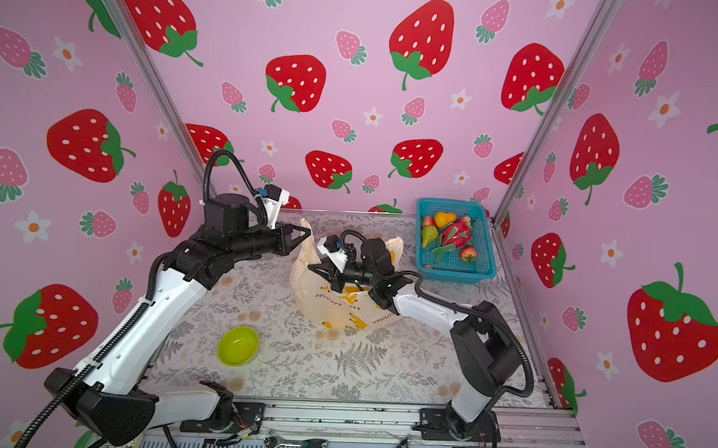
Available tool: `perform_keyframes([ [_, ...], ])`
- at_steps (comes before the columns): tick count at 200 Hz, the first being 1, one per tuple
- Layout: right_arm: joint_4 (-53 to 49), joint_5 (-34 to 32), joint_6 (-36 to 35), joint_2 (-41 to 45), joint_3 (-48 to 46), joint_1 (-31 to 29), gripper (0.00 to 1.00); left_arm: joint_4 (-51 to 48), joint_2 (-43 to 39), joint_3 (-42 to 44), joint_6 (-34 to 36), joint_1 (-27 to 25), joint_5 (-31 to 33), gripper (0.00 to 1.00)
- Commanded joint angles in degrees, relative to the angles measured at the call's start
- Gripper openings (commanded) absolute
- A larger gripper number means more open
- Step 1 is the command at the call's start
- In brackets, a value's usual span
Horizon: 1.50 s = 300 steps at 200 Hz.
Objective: Place the fake fruits into the plastic bag and tie a complex knot
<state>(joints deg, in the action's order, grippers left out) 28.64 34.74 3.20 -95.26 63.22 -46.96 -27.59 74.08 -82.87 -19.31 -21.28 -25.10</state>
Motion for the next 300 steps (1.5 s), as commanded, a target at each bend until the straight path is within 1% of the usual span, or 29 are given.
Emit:
perform_keyframes([
  [1,-7.9,-9.2,-1.1,4.3,3.7,0.2,0.37,3.0,-1.5,-0.5,-3.7,0.2,-0.9,0.0],
  [8,-9.3,-10.7,-0.8,5.3,4.0,0.1,0.44,3.4,-1.8,-0.1,-4.8,0.2,-0.8,0.0],
  [16,-10.0,-11.8,-0.9,6.5,3.9,-0.2,0.49,3.5,-2.0,0.2,-6.0,0.2,-0.8,0.0],
  [24,-10.3,-12.7,-1.1,7.9,3.4,-0.8,0.51,3.5,-2.1,0.4,-7.0,0.2,-0.8,0.0],
  [27,-10.3,-13.2,-1.2,8.4,3.3,-1.0,0.55,3.5,-2.1,0.4,-7.3,0.2,-0.9,0.0],
  [47,-10.5,-16.2,-1.5,10.5,2.5,-3.2,0.64,3.7,-2.4,0.7,-9.3,0.2,-1.5,0.0],
  [49,-10.5,-16.4,-1.5,10.6,2.4,-3.5,0.68,3.7,-2.4,0.7,-9.5,0.2,-1.5,0.0],
  [51,-10.5,-16.6,-1.4,10.8,2.4,-3.7,0.74,3.8,-2.4,0.7,-9.6,0.2,-1.6,0.0],
  [54,-10.3,-16.9,-1.4,11.0,2.3,-4.0,0.8,3.8,-2.4,0.8,-10.0,0.2,-1.7,0.0],
  [59,-10.0,-17.1,-1.3,11.2,2.1,-4.5,0.87,4.0,-2.5,0.9,-10.3,0.2,-2.0,0.0],
  [66,-9.4,-17.5,-1.2,11.4,2.0,-5.2,0.93,4.2,-2.5,1.0,-10.9,0.2,-2.2,0.0],
  [79,-7.9,-19.0,-0.7,11.4,1.8,-6.6,0.99,4.3,-2.5,1.1,-12.1,0.2,-2.6,0.0],
  [89,-6.8,-20.9,0.0,11.2,1.9,-7.6,1.0,4.6,-2.5,1.2,-12.9,0.2,-3.0,0.0],
  [101,-5.0,-24.6,1.7,11.0,2.1,-8.9,1.0,5.0,-2.7,1.4,-14.0,0.2,-3.5,0.0],
  [125,-1.5,-33.2,7.2,10.0,2.5,-11.3,0.94,6.1,-3.1,1.9,-15.8,0.2,-4.3,0.0],
  [141,0.7,-39.0,9.5,8.7,2.5,-12.9,0.89,6.6,-3.2,2.0,-16.7,0.2,-4.7,0.0],
  [158,2.6,-42.6,11.3,7.1,2.9,-13.8,0.85,6.9,-3.4,2.2,-17.5,0.2,-5.0,0.0],
  [198,5.9,-48.6,13.2,2.7,4.6,-14.7,0.74,8.1,-3.9,2.6,-19.3,0.3,-5.9,0.0],
  [212,8.2,-49.8,13.2,1.2,4.1,-14.7,0.69,8.6,-4.1,2.8,-19.9,0.4,-6.3,0.0],
  [234,11.1,-51.2,12.4,-2.1,2.1,-14.3,0.55,9.0,-4.5,2.9,-21.1,0.9,-6.8,0.0],
  [244,11.5,-50.9,12.5,-3.4,0.8,-14.1,0.52,9.4,-4.6,3.0,-21.7,1.3,-7.2,0.0],
  [247,11.6,-50.9,12.7,-3.5,0.2,-14.0,0.49,9.5,-4.7,3.0,-21.8,1.5,-7.3,0.0],
  [257,12.6,-49.9,13.3,-4.0,-1.9,-13.8,0.45,9.7,-4.9,3.1,-21.9,1.7,-7.2,0.0],
  [274,14.1,-48.8,13.3,-3.4,-4.9,-13.7,0.38,9.8,-4.7,3.2,-21.9,1.9,-7.5,0.0],
  [300,13.5,-48.5,11.8,-1.7,-5.8,-13.5,0.37,10.2,-4.0,3.5,-22.3,2.5,-8.5,0.0],
])
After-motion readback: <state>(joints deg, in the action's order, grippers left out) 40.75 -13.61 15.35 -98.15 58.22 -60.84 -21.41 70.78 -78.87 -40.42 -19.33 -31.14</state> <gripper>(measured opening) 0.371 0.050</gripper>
